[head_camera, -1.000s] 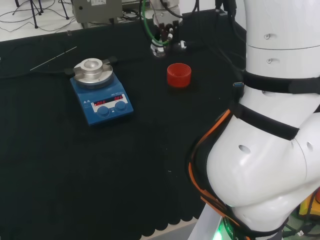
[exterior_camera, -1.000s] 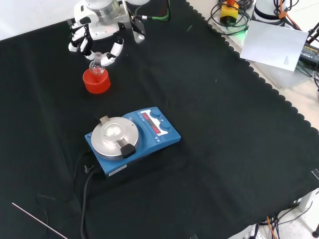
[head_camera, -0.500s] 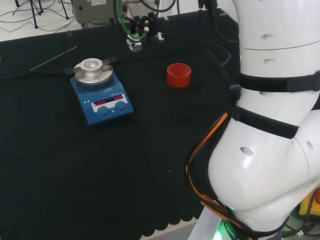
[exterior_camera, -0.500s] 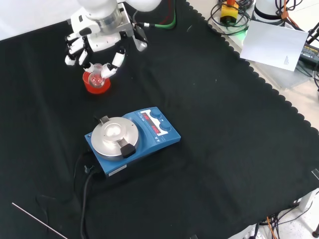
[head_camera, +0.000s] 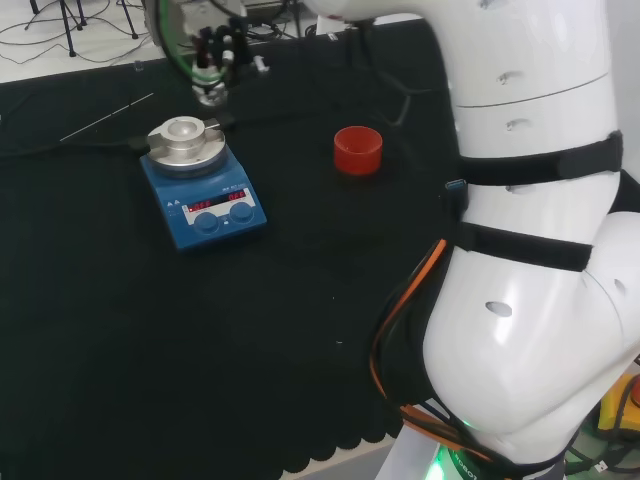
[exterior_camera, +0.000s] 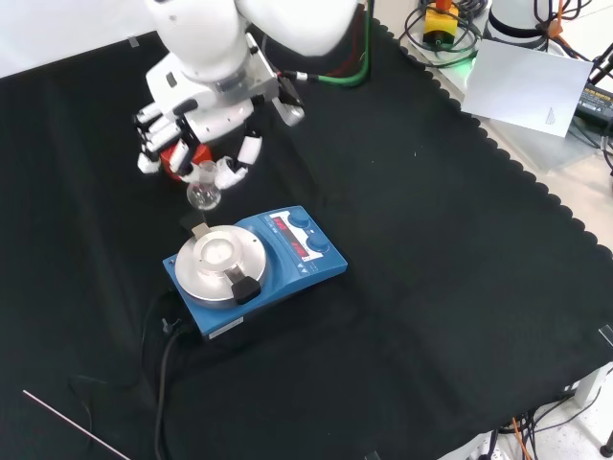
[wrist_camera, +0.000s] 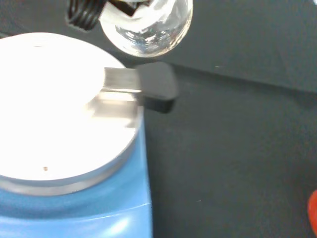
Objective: Place the round-bottom flask on the heater.
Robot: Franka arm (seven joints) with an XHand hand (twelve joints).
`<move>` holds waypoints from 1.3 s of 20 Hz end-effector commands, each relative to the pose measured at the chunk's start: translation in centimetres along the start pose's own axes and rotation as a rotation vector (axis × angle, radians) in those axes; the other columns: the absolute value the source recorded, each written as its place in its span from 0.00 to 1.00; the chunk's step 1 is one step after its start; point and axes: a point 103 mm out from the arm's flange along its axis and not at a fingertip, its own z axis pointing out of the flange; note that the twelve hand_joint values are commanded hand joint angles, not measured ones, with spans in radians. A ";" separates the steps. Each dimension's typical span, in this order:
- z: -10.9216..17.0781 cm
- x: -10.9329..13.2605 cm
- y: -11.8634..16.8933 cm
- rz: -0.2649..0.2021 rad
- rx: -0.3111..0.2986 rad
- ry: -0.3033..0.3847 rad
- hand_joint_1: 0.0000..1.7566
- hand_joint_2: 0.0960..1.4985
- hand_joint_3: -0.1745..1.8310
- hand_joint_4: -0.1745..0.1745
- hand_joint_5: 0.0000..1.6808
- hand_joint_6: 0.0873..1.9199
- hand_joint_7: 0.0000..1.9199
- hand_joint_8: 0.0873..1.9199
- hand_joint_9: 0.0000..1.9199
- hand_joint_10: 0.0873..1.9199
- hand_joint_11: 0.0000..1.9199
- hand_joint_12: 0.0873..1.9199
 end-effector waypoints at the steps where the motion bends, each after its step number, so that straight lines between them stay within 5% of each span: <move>1: -0.5 4.5 -1.2 -0.072 0.030 -0.041 0.60 0.47 0.47 0.79 0.58 0.62 0.11 0.30 0.17 0.32 0.00 0.72; 10: -0.4 5.8 -1.0 -0.091 0.036 -0.051 0.60 0.47 0.47 0.82 0.59 0.61 0.10 0.30 0.17 0.32 0.00 0.72; 13: 0.1 3.2 0.2 -0.088 0.031 -0.041 0.60 0.47 0.47 0.82 0.59 0.61 0.10 0.30 0.17 0.32 0.00 0.72; 18: 0.3 6.0 0.5 -0.097 0.037 -0.087 0.60 0.47 0.47 0.83 0.59 0.61 0.11 0.30 0.17 0.32 0.00 0.72; 22: 0.6 6.1 1.1 -0.107 0.024 -0.088 0.60 0.47 0.47 0.84 0.59 0.61 0.11 0.30 0.17 0.32 0.00 0.72; 26: 1.4 4.9 1.7 -0.123 0.039 0.003 0.60 0.47 0.47 0.85 0.59 0.61 0.11 0.30 0.17 0.32 0.00 0.72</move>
